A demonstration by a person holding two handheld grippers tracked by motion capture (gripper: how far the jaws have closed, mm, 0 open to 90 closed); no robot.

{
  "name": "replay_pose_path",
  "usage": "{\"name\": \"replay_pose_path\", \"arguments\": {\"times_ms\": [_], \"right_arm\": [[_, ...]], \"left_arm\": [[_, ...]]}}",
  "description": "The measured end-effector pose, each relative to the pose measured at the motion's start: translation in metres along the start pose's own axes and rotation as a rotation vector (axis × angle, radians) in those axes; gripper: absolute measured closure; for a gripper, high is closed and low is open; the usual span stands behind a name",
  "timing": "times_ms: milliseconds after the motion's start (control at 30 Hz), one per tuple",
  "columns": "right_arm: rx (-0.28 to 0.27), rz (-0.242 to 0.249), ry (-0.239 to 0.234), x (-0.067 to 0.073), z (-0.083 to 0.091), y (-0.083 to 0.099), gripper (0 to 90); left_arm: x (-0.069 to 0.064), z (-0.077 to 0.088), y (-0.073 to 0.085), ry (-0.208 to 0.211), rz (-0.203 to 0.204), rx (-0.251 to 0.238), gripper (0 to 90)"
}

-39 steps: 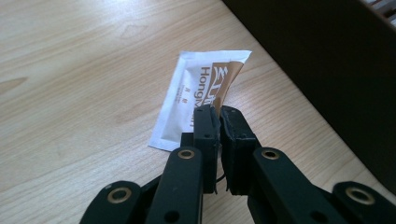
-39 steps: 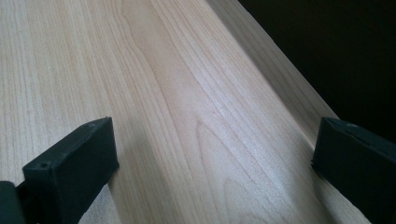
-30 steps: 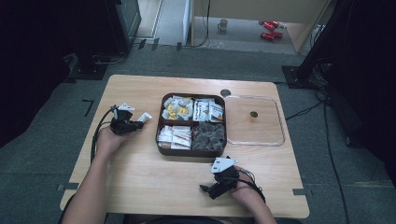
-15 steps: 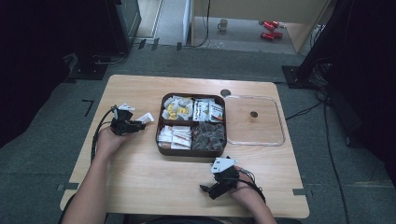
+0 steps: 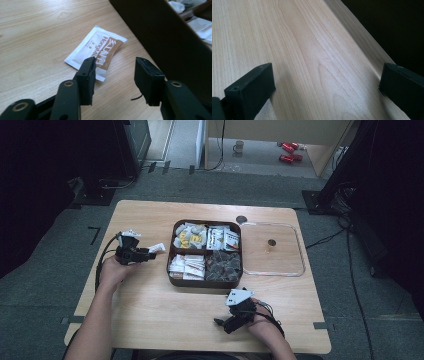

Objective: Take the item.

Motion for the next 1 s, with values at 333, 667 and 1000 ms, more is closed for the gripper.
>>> {"name": "replay_pose_path", "arguments": {"times_ms": [333, 667, 1000], "right_arm": [[0.000, 0.000, 0.000, 0.000, 0.000, 0.000, 0.0], [0.004, 0.005, -0.007, 0.000, 0.000, 0.000, 0.0], [0.007, 0.015, -0.018, 0.000, 0.000, 0.000, 0.0]], "left_arm": [[0.002, 0.017, 0.003, -0.048, -0.016, -0.044, 49.0], [0.014, 0.026, 0.017, -0.093, 0.001, -0.060, 45.6], [0.028, 0.032, 0.037, -0.135, 0.026, -0.045, 43.8]]}}
Point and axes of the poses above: each handheld gripper's, and its own axes: z roughly backward along the jaws, y roughly out of its underside, x roughly to its left, the point moved 9 cm from there along -z, roughly forward along the jaws, and after that the axes turned 14 degrees about -z, right-handed, at the moved point
